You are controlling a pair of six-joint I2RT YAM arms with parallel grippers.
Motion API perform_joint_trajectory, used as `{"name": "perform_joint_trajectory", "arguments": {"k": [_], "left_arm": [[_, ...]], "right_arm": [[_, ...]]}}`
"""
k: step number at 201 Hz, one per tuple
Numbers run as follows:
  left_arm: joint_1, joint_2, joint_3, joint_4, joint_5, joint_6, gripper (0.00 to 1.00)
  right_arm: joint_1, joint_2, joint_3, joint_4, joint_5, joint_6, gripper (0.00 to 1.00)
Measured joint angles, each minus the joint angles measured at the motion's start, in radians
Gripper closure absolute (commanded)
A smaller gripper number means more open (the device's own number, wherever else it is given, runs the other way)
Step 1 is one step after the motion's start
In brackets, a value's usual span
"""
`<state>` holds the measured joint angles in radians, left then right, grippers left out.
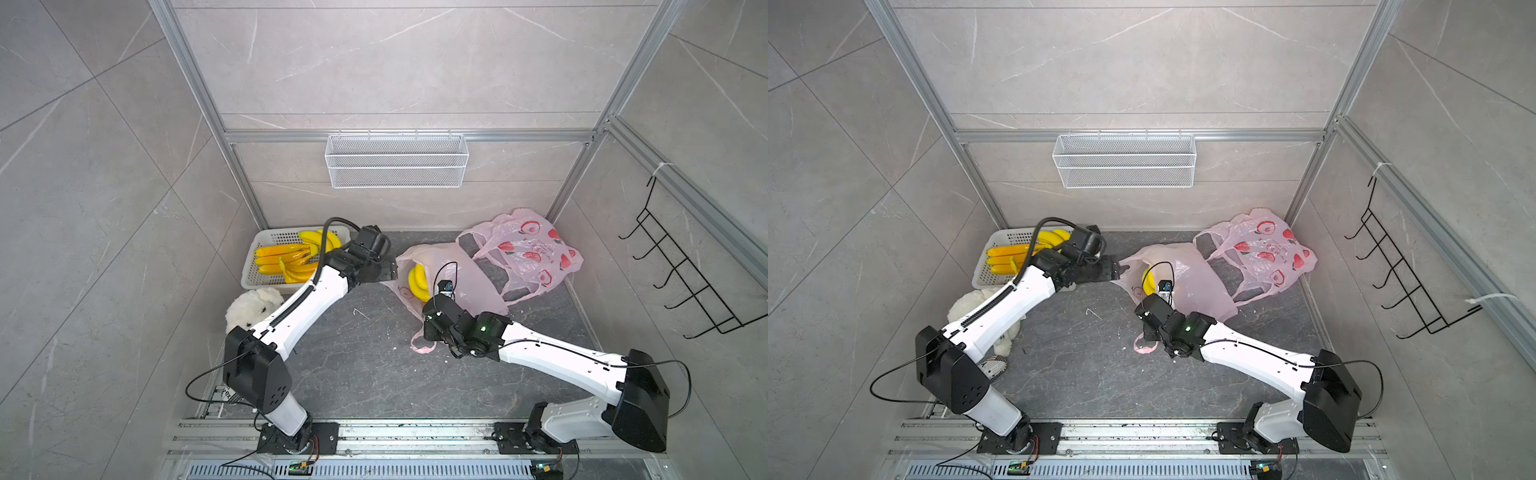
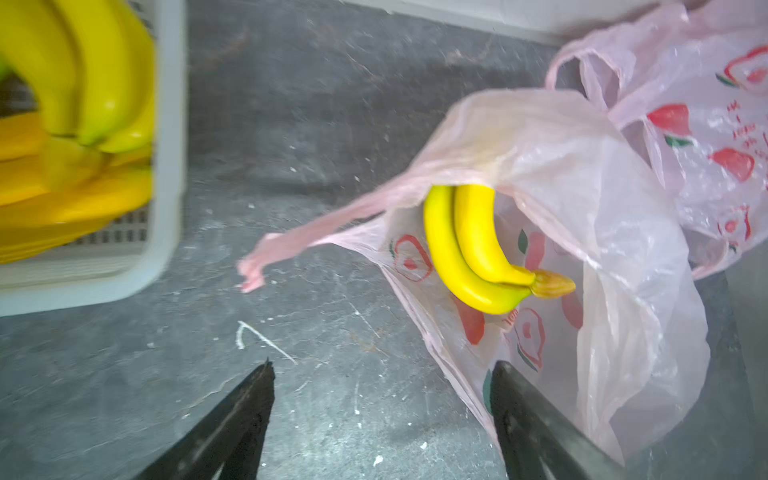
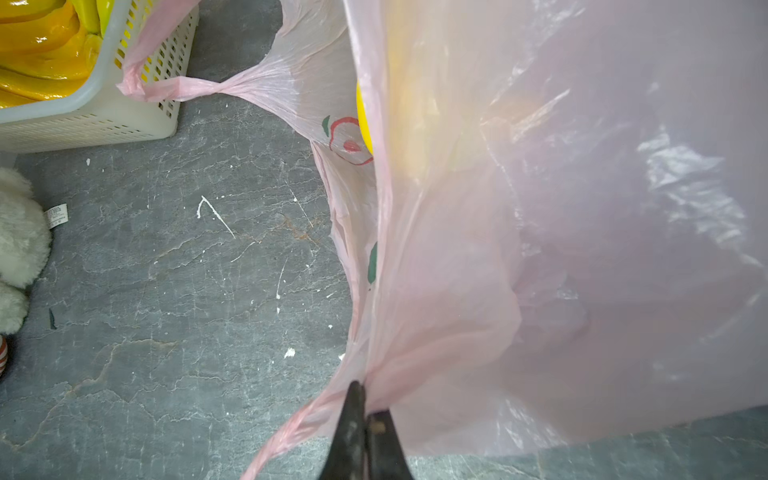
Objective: Place the banana into a plastic bag & tie a knot
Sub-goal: Pick up the banana from the basket.
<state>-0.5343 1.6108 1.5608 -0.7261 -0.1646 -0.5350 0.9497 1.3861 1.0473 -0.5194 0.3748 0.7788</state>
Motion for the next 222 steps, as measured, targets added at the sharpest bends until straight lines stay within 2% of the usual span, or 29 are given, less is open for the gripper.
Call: {"name": "perform_joint_trajectory", "arguments": {"k": [34, 55, 76, 154, 222], "left_arm": [[0.178, 0.044, 0.064, -0.041, -0.046, 0.017, 0.15], [0.275, 0.132, 0.127, -0.054, -0.043, 0.032, 0.15], [0.332, 0.234, 0.196, -0.064, -0.035, 0.046, 0.14], [0.372, 0.522, 0.502, -0.127, -0.023, 0.077, 0.14], [0.402, 0.682, 0.661, -0.179, -0.011, 0.082, 0.13]], "right_arm": [[0.0, 0.0, 0.0, 0.0, -0.002, 0.0, 1.0], [0.0, -0.001, -0.001, 0.0, -0.008, 0.0, 1.0], [0.0, -0.005, -0.008, 0.001, -0.009, -0.001, 1.0], [0.0, -0.01, -0.019, 0.003, -0.024, -0.012, 1.0], [0.0, -0.01, -0.023, 0.009, -0.035, -0.012, 1.0]]}}
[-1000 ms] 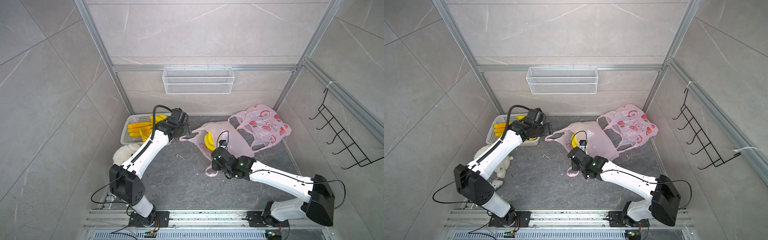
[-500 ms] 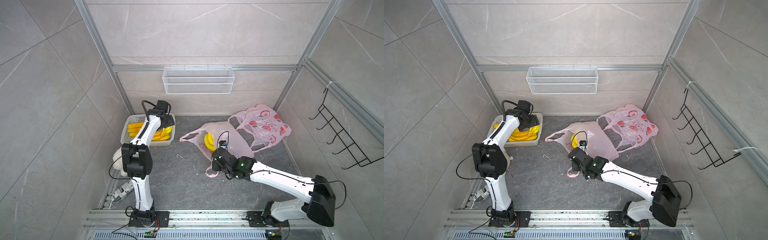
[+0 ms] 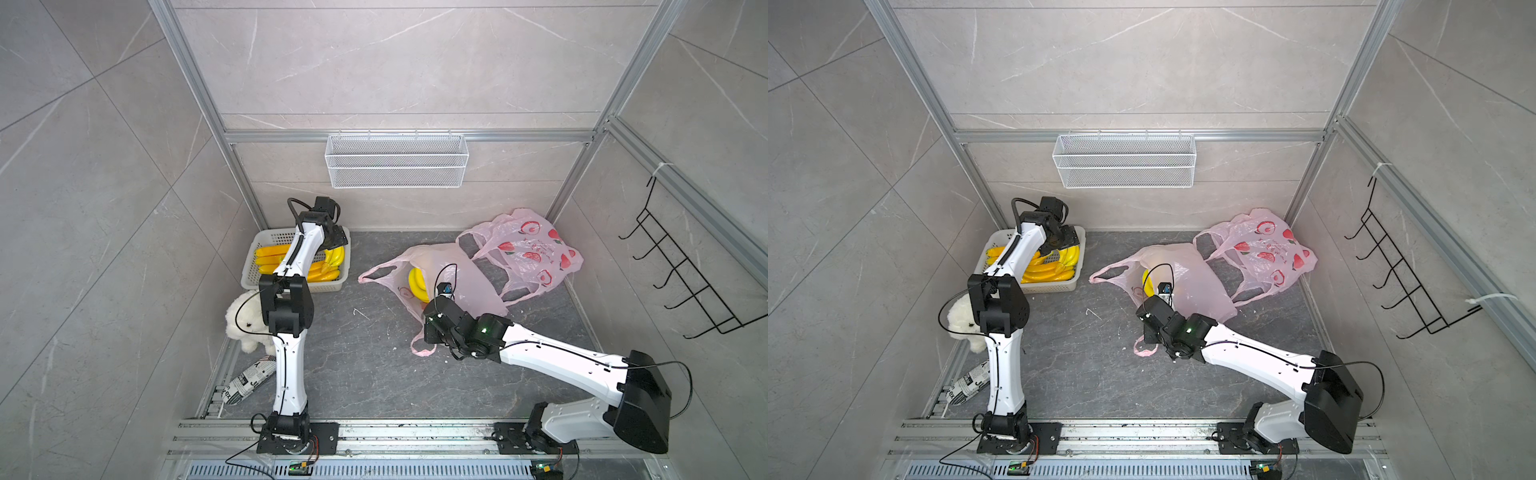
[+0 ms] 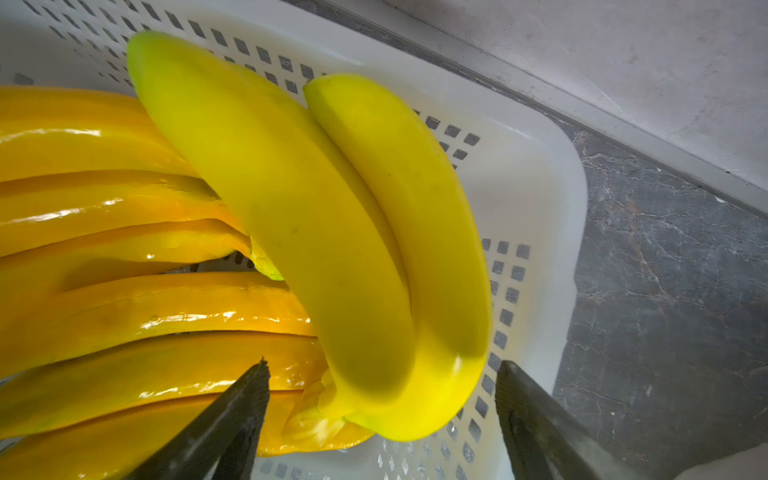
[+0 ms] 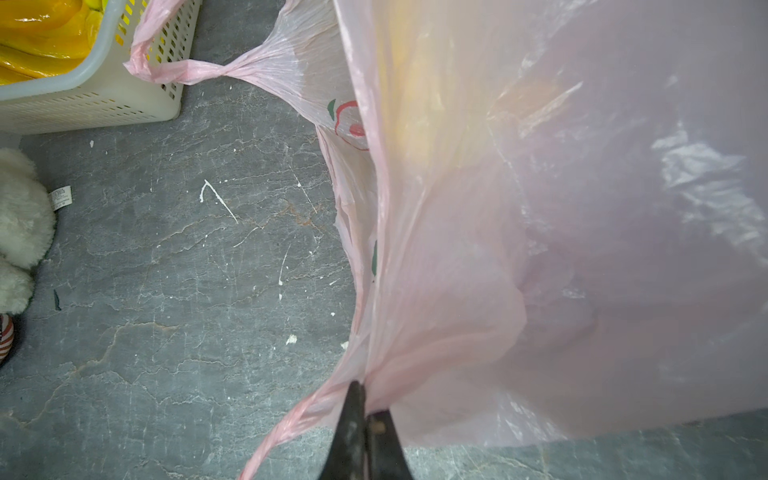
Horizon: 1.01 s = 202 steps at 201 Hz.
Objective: Place the banana into a plastic bag & tie a knot
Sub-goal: Pick up the banana from the basket.
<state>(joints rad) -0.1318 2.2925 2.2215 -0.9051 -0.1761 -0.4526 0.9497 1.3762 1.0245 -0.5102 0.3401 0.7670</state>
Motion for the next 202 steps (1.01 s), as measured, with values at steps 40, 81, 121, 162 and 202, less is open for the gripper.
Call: {"name": "perform_joint_trajectory", "arguments": {"k": [40, 81, 121, 162, 202], "left_arm": [[0.003, 0.054, 0.023, -0.008, 0.024, 0.0, 0.15], [0.003, 0.105, 0.034, -0.006, 0.038, 0.0, 0.17], [0.005, 0.119, 0.039, 0.003, 0.052, 0.006, 0.34], [0.003, 0.101, -0.018, 0.056, 0.05, 0.013, 0.51], [0.003, -0.002, -0.166, 0.132, 0.056, 0.017, 0.58]], "right_arm": [[0.0, 0.0, 0.0, 0.008, -0.001, 0.0, 1.0], [0.0, 0.0, -0.007, 0.013, -0.007, 0.0, 1.0], [0.0, 0.0, -0.01, 0.014, -0.008, 0.0, 1.0], [0.0, 0.0, -0.01, 0.014, -0.014, 0.0, 1.0], [0.0, 0.0, -0.011, 0.014, -0.015, 0.0, 1.0]]}}
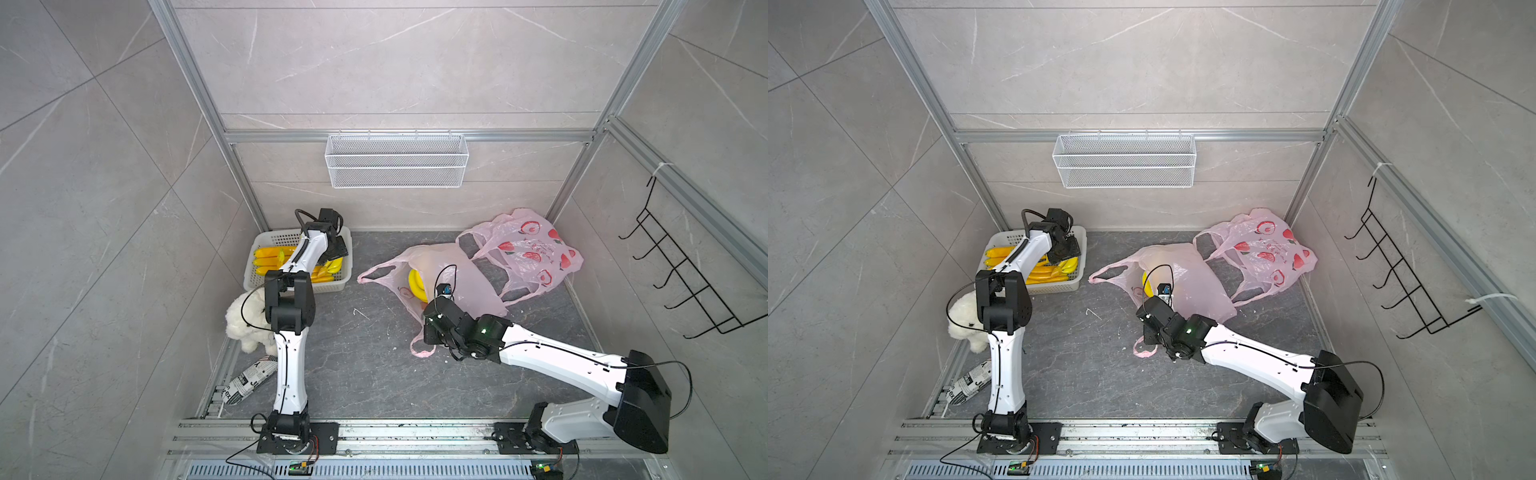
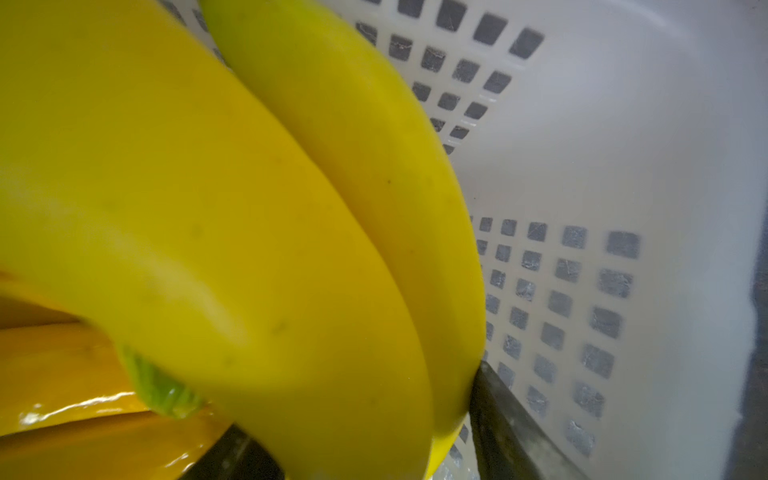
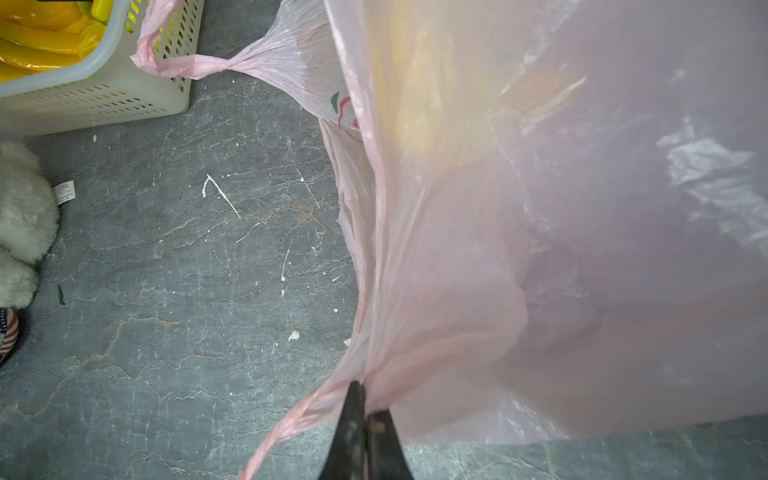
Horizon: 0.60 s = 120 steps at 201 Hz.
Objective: Place the banana into a plastic bag & tie a knot
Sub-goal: Pick up the banana from the basket.
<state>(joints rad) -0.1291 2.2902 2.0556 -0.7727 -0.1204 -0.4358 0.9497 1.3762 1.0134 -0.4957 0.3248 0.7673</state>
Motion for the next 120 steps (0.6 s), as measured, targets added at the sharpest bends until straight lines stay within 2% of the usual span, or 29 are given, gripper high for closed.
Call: {"name": "perform_joint_trajectory", "arguments": {"k": [64, 120], "left_arm": [[0.0, -0.161, -0.138, 0.071, 0.005, 0.002, 0.6], [-0.004, -0.365, -0.319, 0.125, 0.045, 0.002, 0.6]], "right_arm": [[0.0, 0.0, 0.0, 0.0, 0.0, 0.0, 1.0], [0.0, 0.0, 0.005, -0.006, 0.001, -0.006, 1.0]]}}
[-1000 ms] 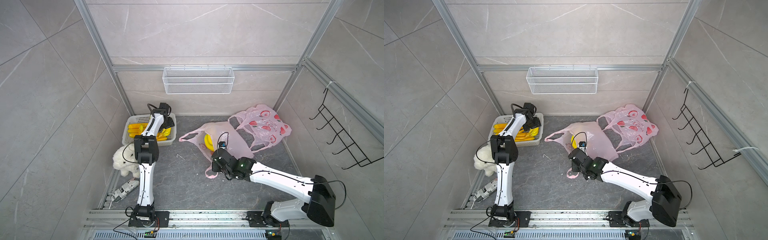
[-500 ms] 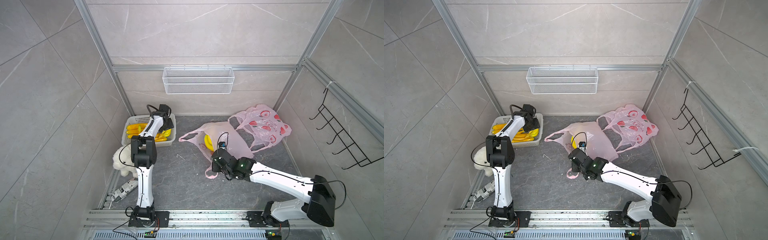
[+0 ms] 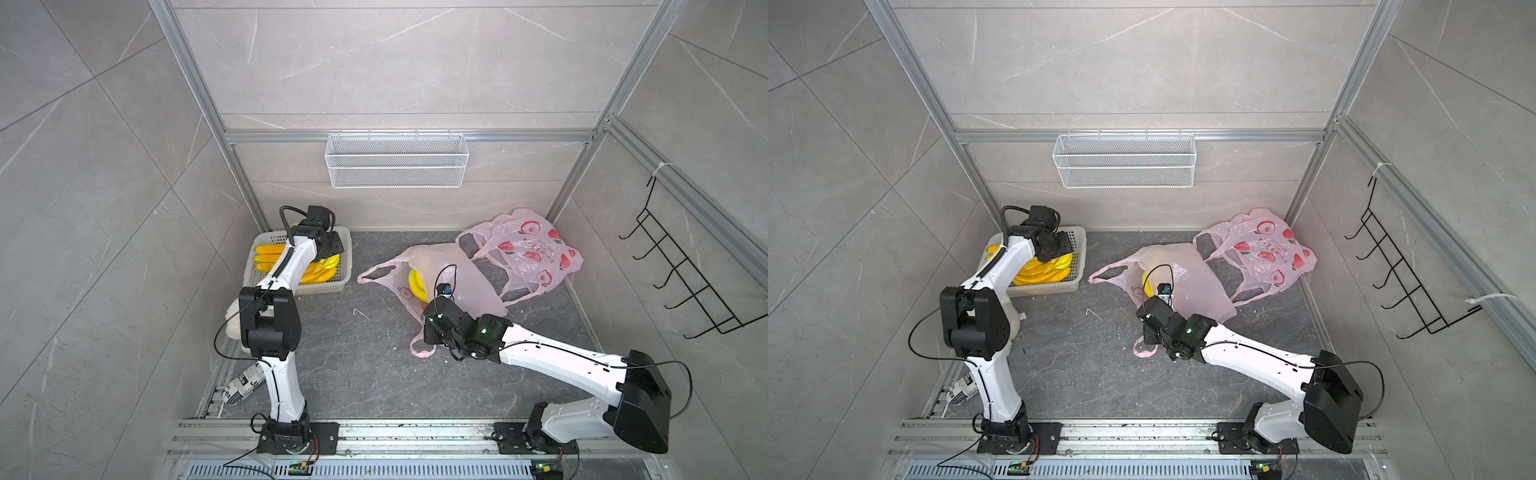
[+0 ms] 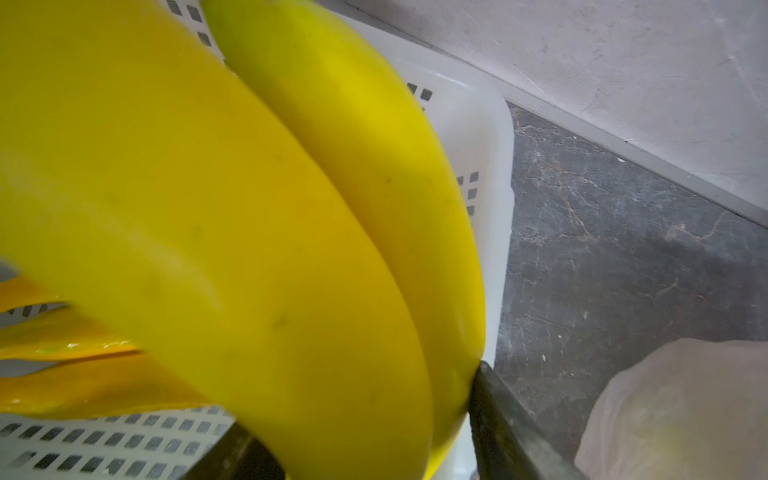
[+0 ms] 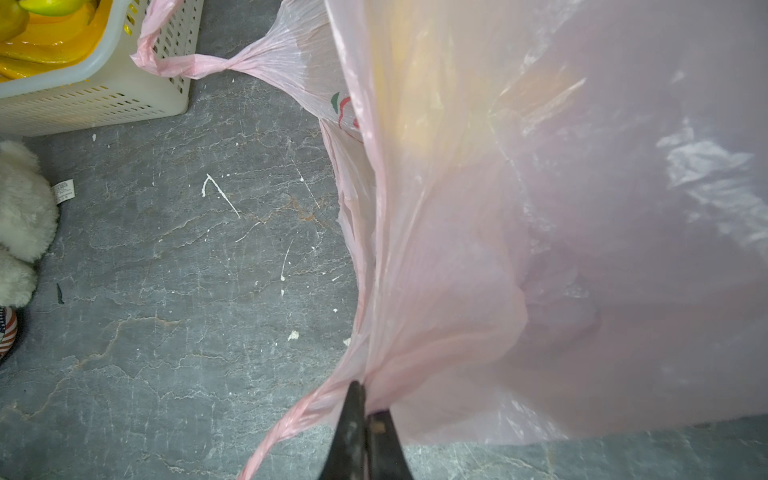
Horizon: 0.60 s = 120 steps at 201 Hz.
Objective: Place the banana into a plastic bag & tie a knot
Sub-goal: Pick up the banana from the basket, then place the banana into the plastic bag.
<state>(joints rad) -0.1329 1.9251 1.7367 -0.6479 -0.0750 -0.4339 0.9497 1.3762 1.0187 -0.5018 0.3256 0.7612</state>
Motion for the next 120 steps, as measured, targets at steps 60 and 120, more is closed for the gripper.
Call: {"name": "perform_joint_trajectory", "arguments": {"k": [60, 120], "left_arm": [[-0.022, -0.218, -0.139, 0.051, 0.046, 0.0, 0.6], [-0.025, -0.348, -0.291, 0.107, 0.135, -0.005, 0.61]], "right_arm": [[0.0, 0.0, 0.054, -0.01, 0.005, -0.024, 1.0], [0.0, 0.0, 0.055, -0.025, 0.008, -0.024, 1.0]]}}
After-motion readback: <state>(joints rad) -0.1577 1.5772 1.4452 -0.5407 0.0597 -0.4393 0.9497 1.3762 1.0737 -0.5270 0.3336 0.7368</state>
